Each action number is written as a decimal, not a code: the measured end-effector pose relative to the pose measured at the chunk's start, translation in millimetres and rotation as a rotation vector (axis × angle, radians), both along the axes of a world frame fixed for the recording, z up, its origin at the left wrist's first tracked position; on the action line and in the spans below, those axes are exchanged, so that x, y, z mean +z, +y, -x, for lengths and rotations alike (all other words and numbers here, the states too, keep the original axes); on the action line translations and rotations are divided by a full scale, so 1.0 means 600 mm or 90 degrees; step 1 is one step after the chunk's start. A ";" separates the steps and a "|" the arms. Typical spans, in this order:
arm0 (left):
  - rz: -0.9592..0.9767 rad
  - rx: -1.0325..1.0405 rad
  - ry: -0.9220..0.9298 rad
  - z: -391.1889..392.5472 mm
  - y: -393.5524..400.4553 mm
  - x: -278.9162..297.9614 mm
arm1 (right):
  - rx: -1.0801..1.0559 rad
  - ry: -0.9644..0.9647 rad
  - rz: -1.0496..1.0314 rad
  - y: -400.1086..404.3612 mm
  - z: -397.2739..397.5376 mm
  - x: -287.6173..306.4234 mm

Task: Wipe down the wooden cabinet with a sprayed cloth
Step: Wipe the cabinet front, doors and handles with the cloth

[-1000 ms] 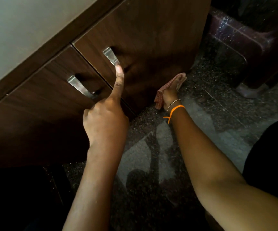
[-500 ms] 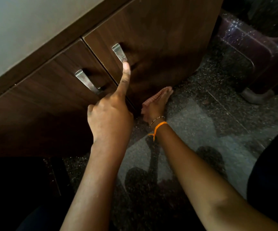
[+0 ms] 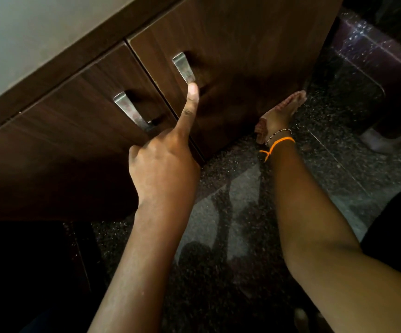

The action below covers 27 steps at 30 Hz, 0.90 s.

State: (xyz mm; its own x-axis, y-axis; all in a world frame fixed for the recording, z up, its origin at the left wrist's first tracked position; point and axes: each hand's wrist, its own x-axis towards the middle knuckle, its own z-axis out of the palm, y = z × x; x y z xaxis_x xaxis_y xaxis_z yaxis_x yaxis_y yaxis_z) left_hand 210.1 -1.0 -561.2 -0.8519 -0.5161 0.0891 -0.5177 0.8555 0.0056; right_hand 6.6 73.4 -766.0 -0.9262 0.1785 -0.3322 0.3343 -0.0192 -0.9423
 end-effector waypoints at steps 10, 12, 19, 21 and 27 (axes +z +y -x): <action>-0.053 0.010 0.006 0.003 -0.002 0.002 | 0.085 -0.220 0.160 -0.055 -0.109 0.020; -0.067 0.005 0.008 0.001 -0.005 0.004 | 0.166 -0.255 0.146 -0.085 -0.164 0.018; -0.130 -0.005 -0.008 -0.002 -0.014 0.004 | 0.108 -0.240 0.273 -0.143 -0.210 -0.043; -0.143 -0.003 -0.001 -0.002 -0.013 0.007 | 0.128 -0.249 0.169 -0.135 -0.220 0.000; -0.171 -0.012 0.083 -0.043 0.011 0.007 | 0.134 -0.231 0.027 -0.130 -0.232 0.041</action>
State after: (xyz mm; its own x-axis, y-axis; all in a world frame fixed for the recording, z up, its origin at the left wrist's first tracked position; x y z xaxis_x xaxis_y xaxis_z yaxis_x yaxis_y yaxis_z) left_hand 235.8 5.6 -557.2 -0.8522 -0.5197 0.0603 -0.4815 0.8242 0.2982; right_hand 145.9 -4.4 -741.1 -0.7625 -0.0237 -0.6465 0.6451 0.0487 -0.7626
